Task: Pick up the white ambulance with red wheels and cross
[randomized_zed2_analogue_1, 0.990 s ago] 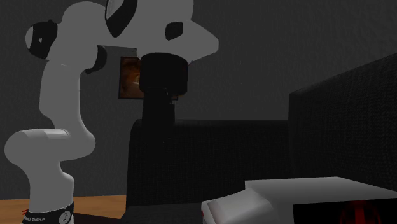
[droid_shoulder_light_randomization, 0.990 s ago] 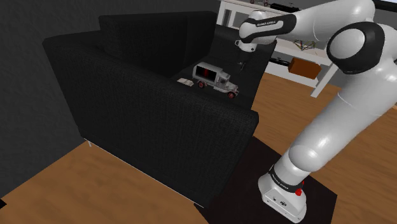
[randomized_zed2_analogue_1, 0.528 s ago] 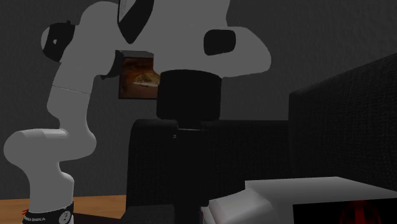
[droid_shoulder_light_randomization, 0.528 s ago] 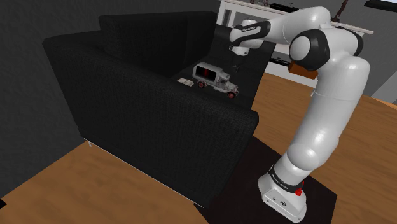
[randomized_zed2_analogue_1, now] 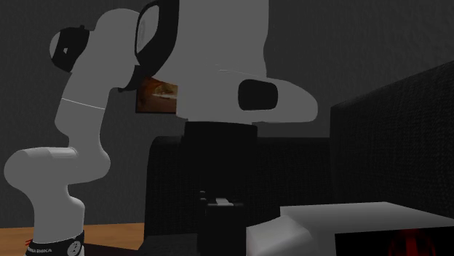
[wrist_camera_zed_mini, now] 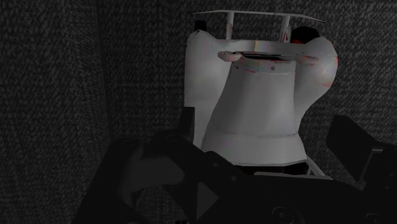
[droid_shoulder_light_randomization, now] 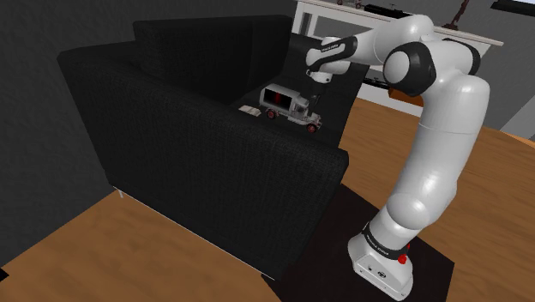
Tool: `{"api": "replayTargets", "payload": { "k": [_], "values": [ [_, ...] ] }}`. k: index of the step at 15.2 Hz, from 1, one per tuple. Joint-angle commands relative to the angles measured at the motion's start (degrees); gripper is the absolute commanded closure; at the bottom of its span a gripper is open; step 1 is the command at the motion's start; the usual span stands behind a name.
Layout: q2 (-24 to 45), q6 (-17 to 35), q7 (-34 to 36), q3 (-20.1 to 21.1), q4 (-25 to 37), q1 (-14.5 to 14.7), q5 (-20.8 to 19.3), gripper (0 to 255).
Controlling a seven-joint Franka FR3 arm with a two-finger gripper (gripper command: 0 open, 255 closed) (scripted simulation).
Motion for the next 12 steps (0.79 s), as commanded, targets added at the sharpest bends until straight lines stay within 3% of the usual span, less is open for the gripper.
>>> {"api": "replayTargets", "payload": {
  "k": [1, 2, 12],
  "values": [
    [0.06, 0.37, -0.11, -0.01, -0.29, -0.04, 0.05, 0],
    [0.08, 0.44, -0.07, 0.01, -0.35, -0.01, 0.06, 255],
    [-0.21, -0.30, -0.01, -0.06, 0.13, -0.01, -0.09, 255]
  ]
}}
